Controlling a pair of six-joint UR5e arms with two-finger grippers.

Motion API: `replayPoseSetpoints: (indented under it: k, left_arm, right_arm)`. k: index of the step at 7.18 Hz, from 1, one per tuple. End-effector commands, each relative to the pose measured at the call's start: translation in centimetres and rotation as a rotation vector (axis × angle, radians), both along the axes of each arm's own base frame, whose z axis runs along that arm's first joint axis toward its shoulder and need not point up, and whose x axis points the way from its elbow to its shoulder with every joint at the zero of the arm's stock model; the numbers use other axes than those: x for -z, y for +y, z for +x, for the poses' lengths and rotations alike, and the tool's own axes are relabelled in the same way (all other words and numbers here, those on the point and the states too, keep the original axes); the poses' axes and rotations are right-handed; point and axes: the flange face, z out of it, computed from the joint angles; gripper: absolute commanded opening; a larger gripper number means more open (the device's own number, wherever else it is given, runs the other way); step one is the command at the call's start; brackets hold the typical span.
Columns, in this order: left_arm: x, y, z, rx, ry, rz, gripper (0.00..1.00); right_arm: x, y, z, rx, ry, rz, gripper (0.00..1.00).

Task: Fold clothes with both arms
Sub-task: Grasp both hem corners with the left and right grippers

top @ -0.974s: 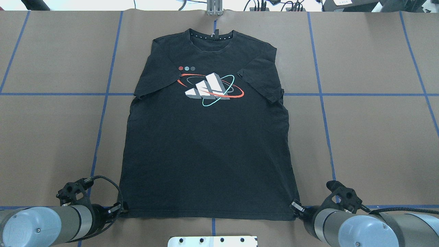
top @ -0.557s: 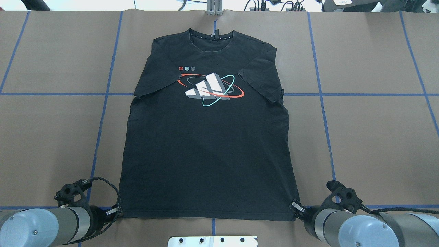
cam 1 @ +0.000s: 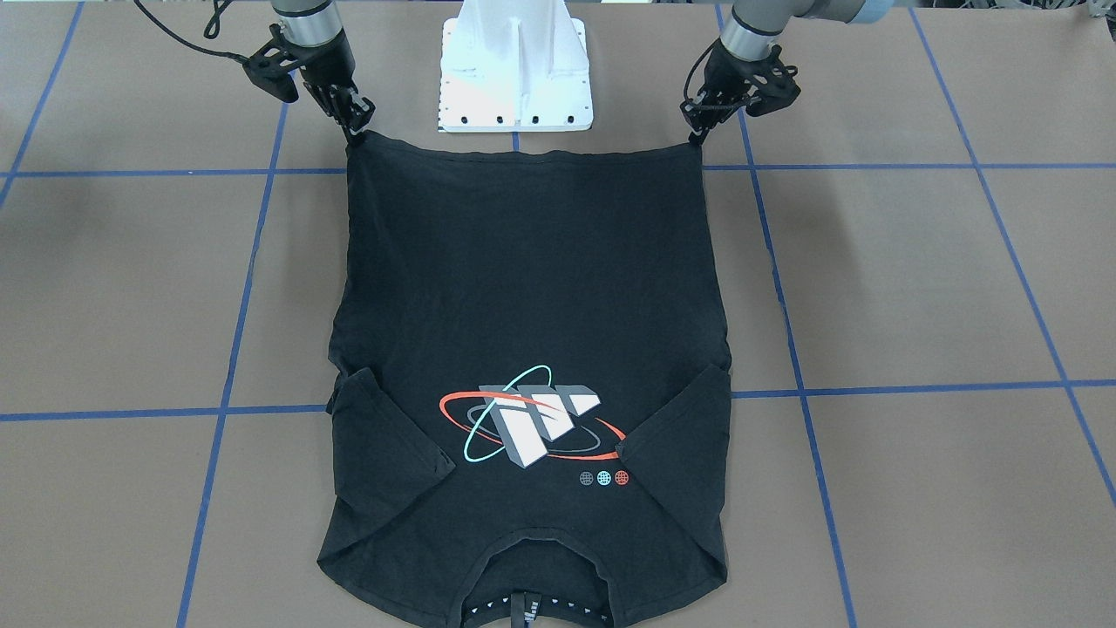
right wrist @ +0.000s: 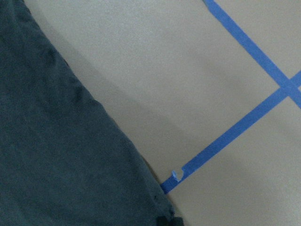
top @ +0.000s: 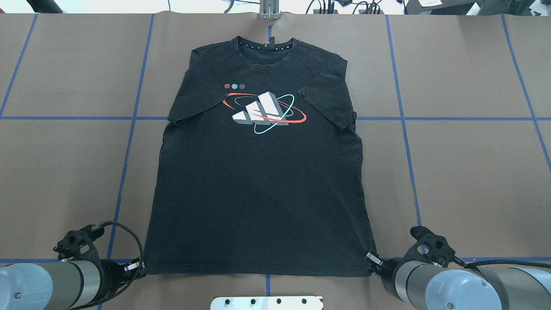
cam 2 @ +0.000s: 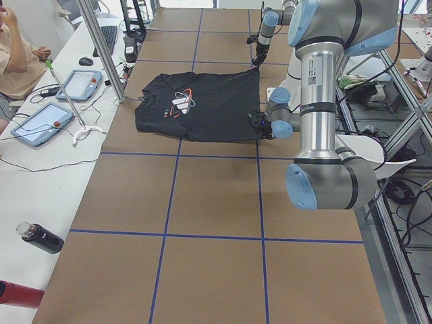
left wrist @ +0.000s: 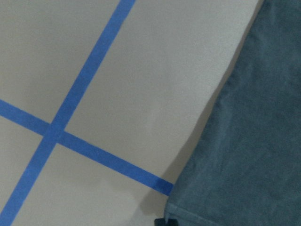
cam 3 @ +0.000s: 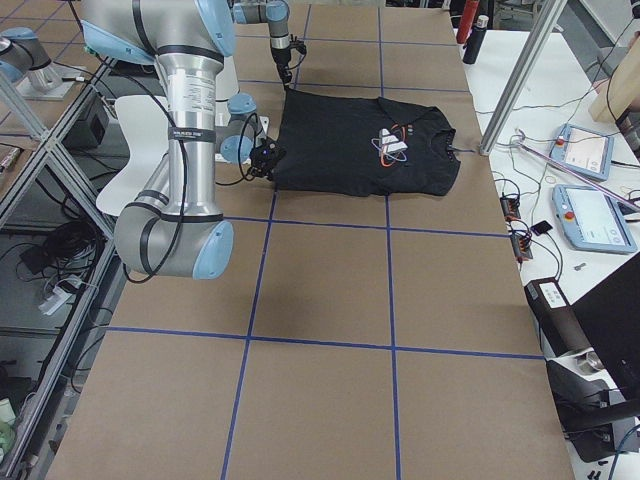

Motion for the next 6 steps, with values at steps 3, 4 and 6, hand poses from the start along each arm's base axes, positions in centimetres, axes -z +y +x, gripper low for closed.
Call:
replayPoseSetpoints:
  k: [3, 4, 6]
  left_arm:
    - [6.6, 1.8, -3.4, -0.095, 0.135, -0.038, 0.00]
    - [8.3, 1.3, -3.3, -0.088, 0.178, -0.032, 0.00]
    - [11.5, -3.6, -3.6, 0.003, 0.248, -0.006, 0.00]
  right_arm:
    - [2.5, 0.8, 5.2, 0.047, -0.052, -0.039, 0.00]
    - [3.3, -0.3, 5.8, 0.030, -0.072, -0.040, 0.00]
    - [4.9, -5.7, 5.7, -0.013, -0.109, -0.088, 0.00]
